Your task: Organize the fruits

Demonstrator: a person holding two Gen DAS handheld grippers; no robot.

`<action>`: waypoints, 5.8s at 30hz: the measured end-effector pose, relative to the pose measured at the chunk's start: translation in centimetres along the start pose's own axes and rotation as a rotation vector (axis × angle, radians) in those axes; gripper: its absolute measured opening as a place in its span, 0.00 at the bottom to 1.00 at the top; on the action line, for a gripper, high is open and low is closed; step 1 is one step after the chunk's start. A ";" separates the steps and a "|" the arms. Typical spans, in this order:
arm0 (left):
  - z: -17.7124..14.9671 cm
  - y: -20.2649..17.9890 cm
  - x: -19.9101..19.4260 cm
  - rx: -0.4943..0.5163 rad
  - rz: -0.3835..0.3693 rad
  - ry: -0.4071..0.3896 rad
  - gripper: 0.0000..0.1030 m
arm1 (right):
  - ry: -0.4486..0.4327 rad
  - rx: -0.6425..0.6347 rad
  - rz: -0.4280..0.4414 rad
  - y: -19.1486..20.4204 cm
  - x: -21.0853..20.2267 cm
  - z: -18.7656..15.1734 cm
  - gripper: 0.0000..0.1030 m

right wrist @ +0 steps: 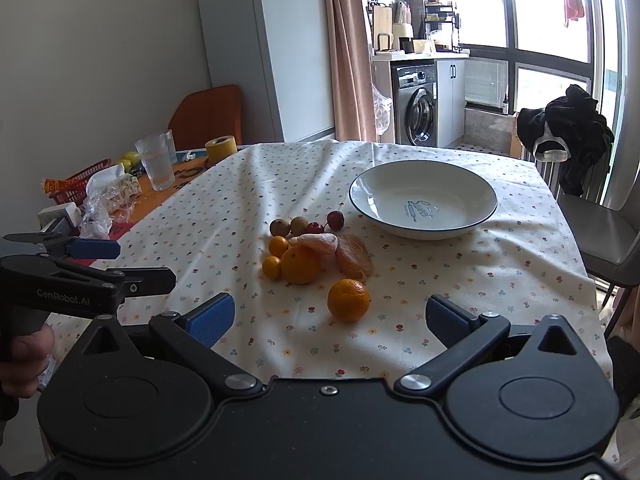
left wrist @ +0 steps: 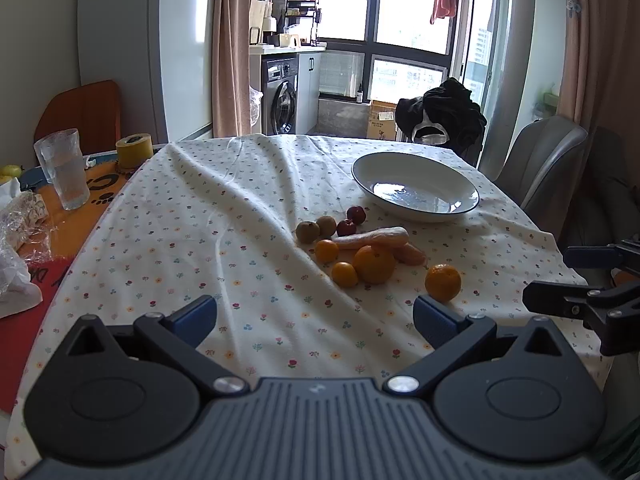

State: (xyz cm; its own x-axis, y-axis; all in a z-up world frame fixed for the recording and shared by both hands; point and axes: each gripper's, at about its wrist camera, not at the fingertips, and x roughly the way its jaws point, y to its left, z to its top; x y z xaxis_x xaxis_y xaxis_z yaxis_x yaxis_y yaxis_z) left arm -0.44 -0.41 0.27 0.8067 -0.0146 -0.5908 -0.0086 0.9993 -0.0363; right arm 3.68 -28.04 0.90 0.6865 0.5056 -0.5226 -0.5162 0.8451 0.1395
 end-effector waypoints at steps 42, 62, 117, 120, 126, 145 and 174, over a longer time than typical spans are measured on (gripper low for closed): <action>0.3 0.7 -0.1 -0.012 0.001 -0.012 1.00 | 0.003 0.008 -0.003 0.0 -0.1 0.0 1.00; 0.1 0.6 0.0 -0.020 0.000 -0.011 1.00 | 0.012 0.003 -0.004 0.2 0.3 0.0 1.00; 0.2 1.4 10.8 -0.130 -0.143 0.066 0.66 | 0.141 -0.020 0.085 -2.2 12.0 -0.6 0.36; 0.5 1.1 11.1 -0.117 -0.147 0.066 0.62 | 0.146 -0.002 0.094 -2.5 12.1 -0.4 0.37; 0.9 0.4 12.4 -0.093 -0.156 0.082 0.49 | 0.130 -0.006 0.085 -2.5 12.5 -0.4 0.36; 0.7 -0.3 13.6 -0.045 -0.180 0.083 0.33 | 0.096 0.042 0.089 -3.3 11.6 -0.5 0.35; 3.3 -1.2 11.3 -0.022 -0.162 -0.011 0.20 | 0.024 0.043 0.082 -4.3 10.4 1.2 0.35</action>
State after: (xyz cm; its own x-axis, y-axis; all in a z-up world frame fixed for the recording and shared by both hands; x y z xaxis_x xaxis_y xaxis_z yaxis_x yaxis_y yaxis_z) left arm 10.64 -1.68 -3.72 0.8051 -0.1753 -0.5667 0.1096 0.9828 -0.1484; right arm 13.62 -26.24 -4.16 0.6302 0.5696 -0.5276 -0.5476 0.8078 0.2180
